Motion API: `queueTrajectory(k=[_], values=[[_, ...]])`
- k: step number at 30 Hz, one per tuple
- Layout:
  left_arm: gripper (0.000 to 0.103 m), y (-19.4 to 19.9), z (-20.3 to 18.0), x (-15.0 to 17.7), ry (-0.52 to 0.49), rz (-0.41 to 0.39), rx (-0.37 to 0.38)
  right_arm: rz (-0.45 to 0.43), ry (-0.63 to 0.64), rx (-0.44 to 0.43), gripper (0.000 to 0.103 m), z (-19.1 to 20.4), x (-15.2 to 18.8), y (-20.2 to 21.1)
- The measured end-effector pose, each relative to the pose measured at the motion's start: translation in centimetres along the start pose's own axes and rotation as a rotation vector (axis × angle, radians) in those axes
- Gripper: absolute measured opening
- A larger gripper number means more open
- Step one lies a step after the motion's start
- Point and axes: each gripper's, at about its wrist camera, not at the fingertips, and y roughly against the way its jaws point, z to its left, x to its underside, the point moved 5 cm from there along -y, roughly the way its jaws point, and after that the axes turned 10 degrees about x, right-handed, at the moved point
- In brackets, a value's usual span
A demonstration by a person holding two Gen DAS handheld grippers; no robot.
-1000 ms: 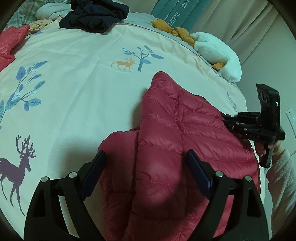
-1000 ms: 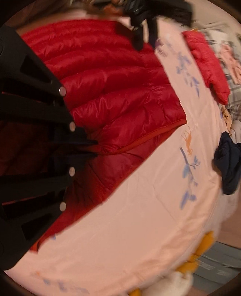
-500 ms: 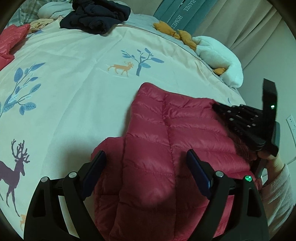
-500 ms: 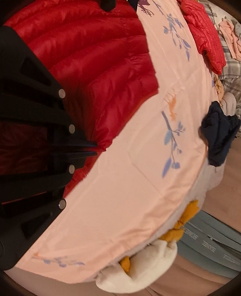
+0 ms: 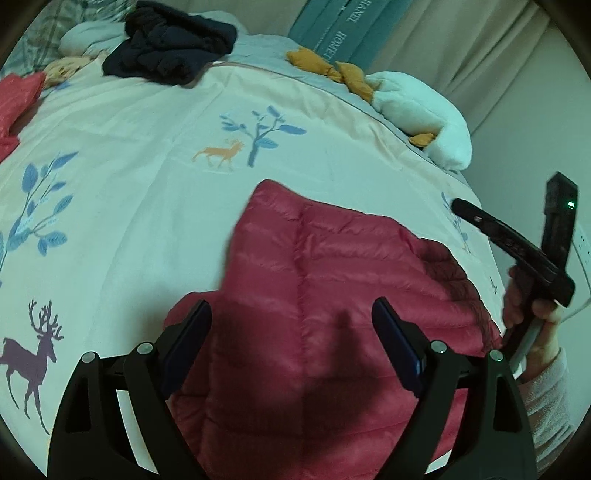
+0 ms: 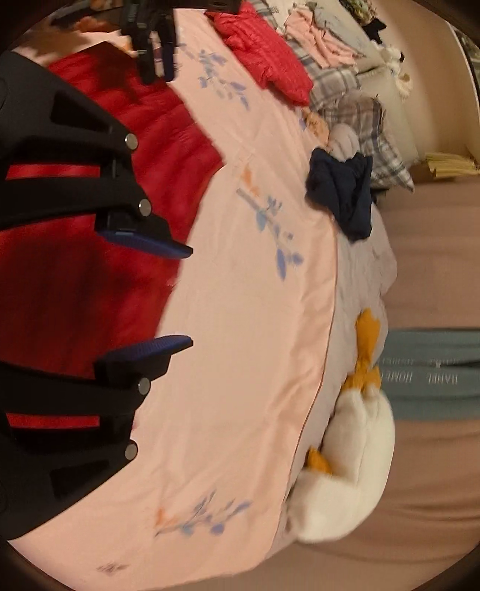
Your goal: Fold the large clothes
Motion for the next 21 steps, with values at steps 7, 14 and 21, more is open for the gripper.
queueTrajectory(k=[7,14,21], values=[[0.089,-1.6,-2.1,0.8,-0.080,0.019,-0.041,0.082,0.042,0.070,0.046,-1.7,6.7,1.5],[0.089,-3.6,-0.7,1.7,-0.112,0.065,-0.140,0.235,0.027,0.115,0.047,-1.6,10.7,-3.6],[0.094,-4.2,-0.1,1.9,-0.102,0.066,-0.163,0.243,-0.108,0.095,0.049,-3.1,10.6,-3.1]])
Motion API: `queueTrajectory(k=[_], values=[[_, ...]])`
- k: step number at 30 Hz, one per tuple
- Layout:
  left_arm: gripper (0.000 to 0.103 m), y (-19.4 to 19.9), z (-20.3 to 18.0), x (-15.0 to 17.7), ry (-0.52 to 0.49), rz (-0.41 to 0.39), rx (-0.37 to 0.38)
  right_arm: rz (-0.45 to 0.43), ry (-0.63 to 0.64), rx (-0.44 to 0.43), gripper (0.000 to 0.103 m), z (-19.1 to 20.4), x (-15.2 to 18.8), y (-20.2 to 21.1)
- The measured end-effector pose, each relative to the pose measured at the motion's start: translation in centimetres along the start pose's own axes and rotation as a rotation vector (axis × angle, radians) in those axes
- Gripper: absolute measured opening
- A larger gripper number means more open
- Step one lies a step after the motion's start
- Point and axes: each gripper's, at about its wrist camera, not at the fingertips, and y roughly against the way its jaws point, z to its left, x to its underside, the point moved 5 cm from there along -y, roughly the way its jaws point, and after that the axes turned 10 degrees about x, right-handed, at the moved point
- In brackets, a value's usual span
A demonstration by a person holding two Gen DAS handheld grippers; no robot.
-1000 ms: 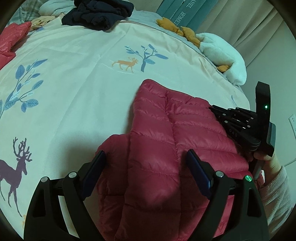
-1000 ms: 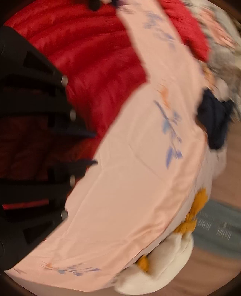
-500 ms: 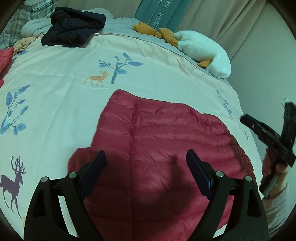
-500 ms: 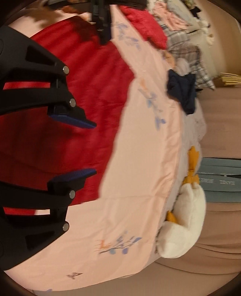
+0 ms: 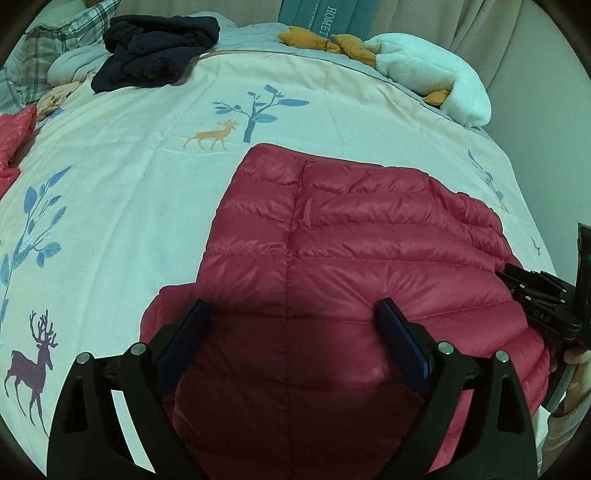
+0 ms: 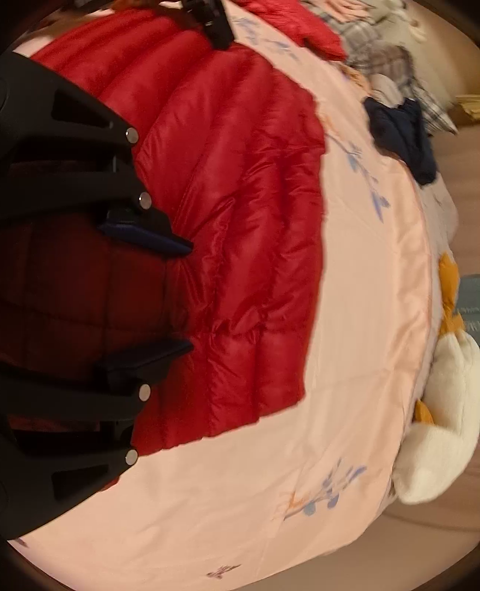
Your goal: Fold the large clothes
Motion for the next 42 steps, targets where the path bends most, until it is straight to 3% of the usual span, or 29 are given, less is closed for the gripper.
queueTrajectory(k=[6,11,17,23,28,36,39,42], values=[[0.094,3.3,-1.1,0.7,0.006,-0.060,0.000,-0.173,-0.063,-0.029,0.049,-0.9,1.2,7.3],[0.094,6.3,-2.6,2.5,-0.021,-0.120,0.021,-0.231,-0.088,0.014,0.049,-1.7,3.9,9.9],[0.094,7.0,-3.5,4.6,-0.073,-0.139,-0.010,-0.167,-0.097,0.065,0.049,-2.5,7.2,8.1],[0.094,4.8,-2.9,6.0,-0.080,-0.085,-0.033,-0.114,-0.112,0.052,0.050,-2.4,8.5,5.7],[0.094,3.7,-2.6,6.5,-0.091,-0.061,-0.046,-0.090,-0.169,0.038,0.050,-2.8,8.4,7.3],[0.094,9.6,-4.0,6.4,-0.102,-0.106,-0.100,-0.178,-0.211,0.025,0.091,-2.8,8.4,17.4],[0.102,13.3,-5.6,5.8,-0.104,-0.138,-0.087,-0.197,-0.209,0.020,0.101,-2.1,7.8,21.1],[0.102,17.0,-7.6,5.2,-0.105,-0.170,-0.054,-0.197,-0.209,0.027,0.101,-1.3,7.7,24.5]])
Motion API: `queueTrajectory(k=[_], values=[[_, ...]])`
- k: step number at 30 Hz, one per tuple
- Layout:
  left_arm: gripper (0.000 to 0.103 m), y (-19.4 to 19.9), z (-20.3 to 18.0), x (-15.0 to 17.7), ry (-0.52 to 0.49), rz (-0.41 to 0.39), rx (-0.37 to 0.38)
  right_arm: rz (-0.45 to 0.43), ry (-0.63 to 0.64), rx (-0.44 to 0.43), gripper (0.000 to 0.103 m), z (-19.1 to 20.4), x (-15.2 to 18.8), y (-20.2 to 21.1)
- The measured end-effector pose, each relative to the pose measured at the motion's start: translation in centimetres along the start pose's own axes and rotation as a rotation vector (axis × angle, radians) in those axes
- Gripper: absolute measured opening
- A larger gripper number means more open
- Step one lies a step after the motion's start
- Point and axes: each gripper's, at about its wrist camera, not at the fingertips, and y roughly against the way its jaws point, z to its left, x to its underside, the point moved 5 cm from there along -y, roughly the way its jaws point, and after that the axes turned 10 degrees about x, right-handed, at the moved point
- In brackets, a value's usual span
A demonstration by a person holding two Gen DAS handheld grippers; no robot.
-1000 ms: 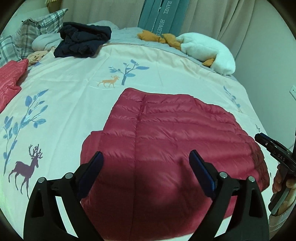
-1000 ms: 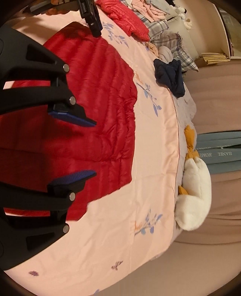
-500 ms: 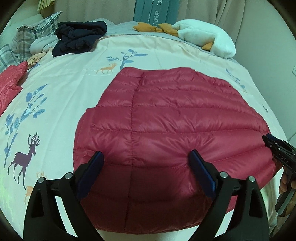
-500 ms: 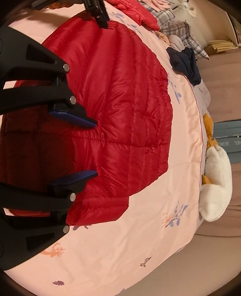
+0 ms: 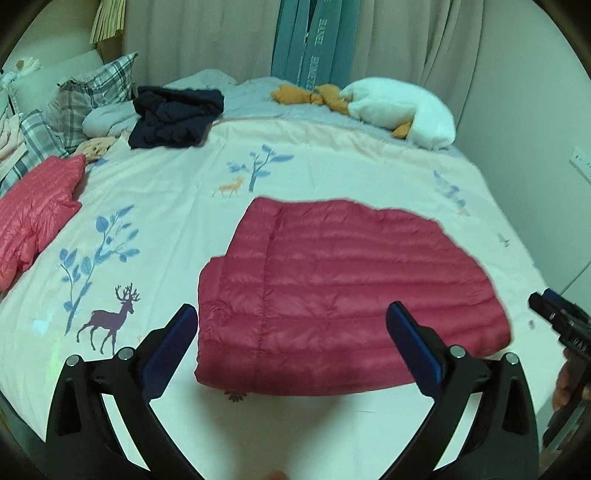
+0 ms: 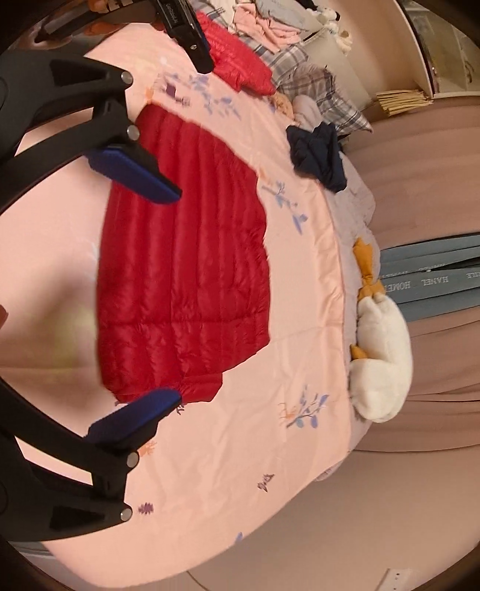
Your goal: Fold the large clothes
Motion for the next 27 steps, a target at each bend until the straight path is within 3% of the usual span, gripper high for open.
queueTrajectory(k=[4,10,13,18,27], values=[[0.102,5.0,-2.6,-1.5,-0.034,-0.046,-0.029,-0.004,0.006,0.050,0.101,0.7,-0.7,3.5],[0.102,10.4,-5.9,-2.2,-0.064,-0.052,0.039,-0.031,0.010,0.050,0.101,1.6,-1.1,8.6],[0.102,12.5,-7.3,-2.2,-0.093,-0.065,0.029,-0.059,0.010,0.042,0.101,1.8,-1.4,10.5],[0.102,15.0,-8.5,-2.1,-0.138,-0.107,-0.041,-0.080,-0.002,0.022,0.101,1.5,-1.5,12.4],[0.102,16.1,-8.6,-1.3,-0.133,-0.119,-0.079,-0.067,0.018,0.018,0.101,1.9,-0.9,12.1]])
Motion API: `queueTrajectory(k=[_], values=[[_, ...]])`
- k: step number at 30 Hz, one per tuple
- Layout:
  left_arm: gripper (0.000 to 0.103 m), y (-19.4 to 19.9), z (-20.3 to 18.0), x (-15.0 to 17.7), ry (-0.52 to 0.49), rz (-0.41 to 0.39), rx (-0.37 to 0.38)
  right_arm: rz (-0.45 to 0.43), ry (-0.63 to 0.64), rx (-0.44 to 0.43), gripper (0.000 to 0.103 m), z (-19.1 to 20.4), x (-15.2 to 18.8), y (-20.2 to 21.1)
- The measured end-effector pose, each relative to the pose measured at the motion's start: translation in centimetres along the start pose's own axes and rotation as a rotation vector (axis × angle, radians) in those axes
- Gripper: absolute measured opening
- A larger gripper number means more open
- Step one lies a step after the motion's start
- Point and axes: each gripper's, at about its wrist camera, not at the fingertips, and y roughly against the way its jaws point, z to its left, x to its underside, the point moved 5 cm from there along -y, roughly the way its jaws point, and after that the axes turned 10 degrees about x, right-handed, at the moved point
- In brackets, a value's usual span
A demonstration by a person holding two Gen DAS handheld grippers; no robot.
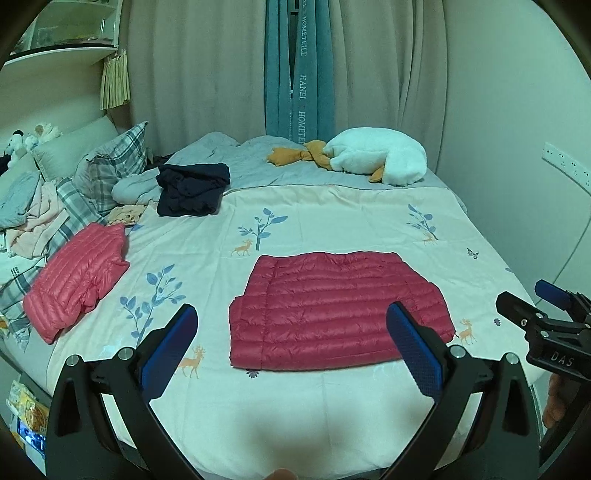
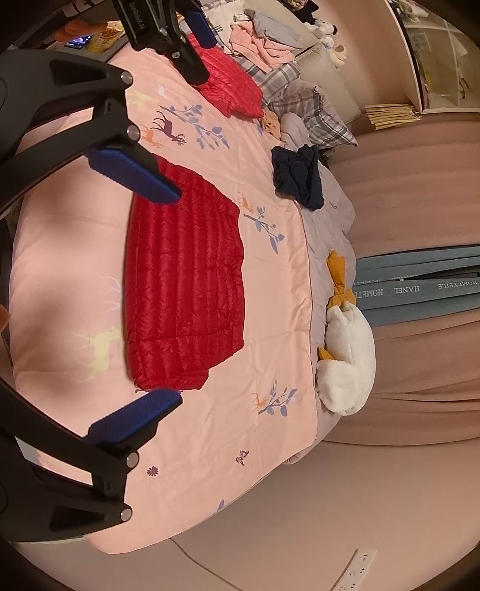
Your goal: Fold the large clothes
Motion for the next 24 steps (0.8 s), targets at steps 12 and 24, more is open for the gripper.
queueTrajectory(k=[12,24], values=[[0.102,-1.3,0.3,0.8,0.007,0.038,-0.007,0.027,0.007,-0.019,0.101,0.7,0.3,-1.5],[0.102,-2.2,0.3,0.9,-0.007,0.059,-0.020,0.038,0.014,-0.025,0.101,1.1,0.5,-2.1]])
